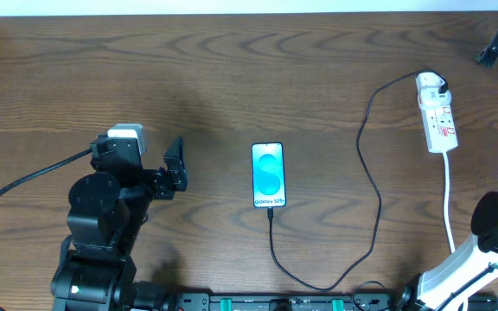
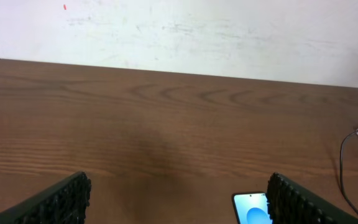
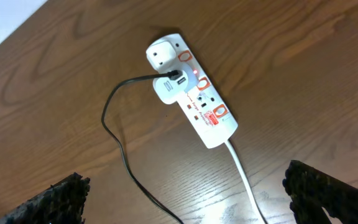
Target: Plug charger to phone and switch on socket
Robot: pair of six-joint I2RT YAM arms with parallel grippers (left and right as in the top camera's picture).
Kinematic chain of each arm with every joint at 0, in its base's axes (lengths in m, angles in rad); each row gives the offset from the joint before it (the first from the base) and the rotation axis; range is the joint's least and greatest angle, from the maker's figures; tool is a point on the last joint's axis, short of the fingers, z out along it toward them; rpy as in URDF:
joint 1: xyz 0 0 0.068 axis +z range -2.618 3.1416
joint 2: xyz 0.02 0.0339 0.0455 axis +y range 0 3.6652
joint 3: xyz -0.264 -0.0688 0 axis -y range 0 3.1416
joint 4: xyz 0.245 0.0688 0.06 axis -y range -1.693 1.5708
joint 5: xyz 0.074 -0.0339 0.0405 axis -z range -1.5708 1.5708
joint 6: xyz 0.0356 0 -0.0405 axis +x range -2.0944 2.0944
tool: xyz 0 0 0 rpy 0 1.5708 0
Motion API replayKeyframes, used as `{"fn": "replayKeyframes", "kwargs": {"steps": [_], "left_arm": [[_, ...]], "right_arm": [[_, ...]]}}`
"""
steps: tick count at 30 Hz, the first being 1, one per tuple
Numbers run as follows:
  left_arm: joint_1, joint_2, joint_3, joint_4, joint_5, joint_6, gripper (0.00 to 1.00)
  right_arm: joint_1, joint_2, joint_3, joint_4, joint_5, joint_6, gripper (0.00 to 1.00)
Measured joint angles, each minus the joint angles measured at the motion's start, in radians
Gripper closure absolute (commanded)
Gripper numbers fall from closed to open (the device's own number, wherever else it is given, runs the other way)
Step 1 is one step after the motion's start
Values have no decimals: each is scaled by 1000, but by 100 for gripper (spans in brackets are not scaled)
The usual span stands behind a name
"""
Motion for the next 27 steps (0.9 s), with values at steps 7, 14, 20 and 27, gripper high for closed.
{"fn": "replayKeyframes", "kwargs": {"steps": [7,14,20,27], "left_arm": [[0,0,0,0,0,0,10],[0,0,0,0,0,0,10],[0,0,0,0,0,0,10],[0,0,0,0,0,0,10]], "right_arm": [[0,0,0,0,6,21,1],[0,0,0,0,6,25,1],[0,0,0,0,6,25,1],[0,0,0,0,6,25,1]]}}
